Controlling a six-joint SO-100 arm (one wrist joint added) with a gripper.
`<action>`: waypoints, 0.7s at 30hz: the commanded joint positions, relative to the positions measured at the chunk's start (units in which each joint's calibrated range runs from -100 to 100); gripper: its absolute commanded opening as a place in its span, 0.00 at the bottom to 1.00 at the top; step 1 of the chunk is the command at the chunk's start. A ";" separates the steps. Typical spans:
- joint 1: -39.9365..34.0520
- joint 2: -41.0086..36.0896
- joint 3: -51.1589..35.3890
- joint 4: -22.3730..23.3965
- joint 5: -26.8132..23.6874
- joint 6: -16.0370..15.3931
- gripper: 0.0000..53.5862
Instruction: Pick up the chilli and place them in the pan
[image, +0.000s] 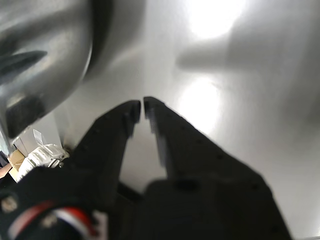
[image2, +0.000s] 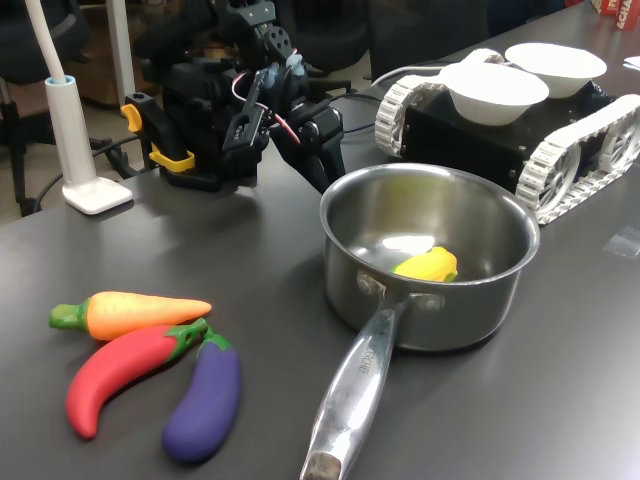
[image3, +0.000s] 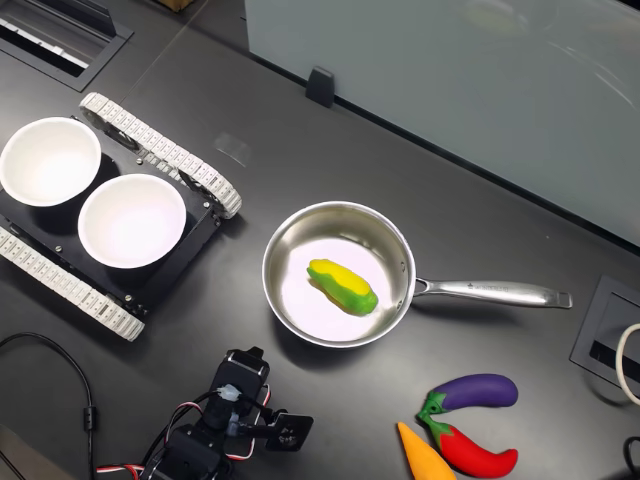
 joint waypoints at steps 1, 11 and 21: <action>1.22 -0.58 -1.10 -2.86 -0.63 -0.15 0.00; 1.45 -0.58 -1.10 -2.86 -0.73 -0.15 0.00; 0.76 -0.58 -1.10 -2.78 -0.10 -0.23 0.00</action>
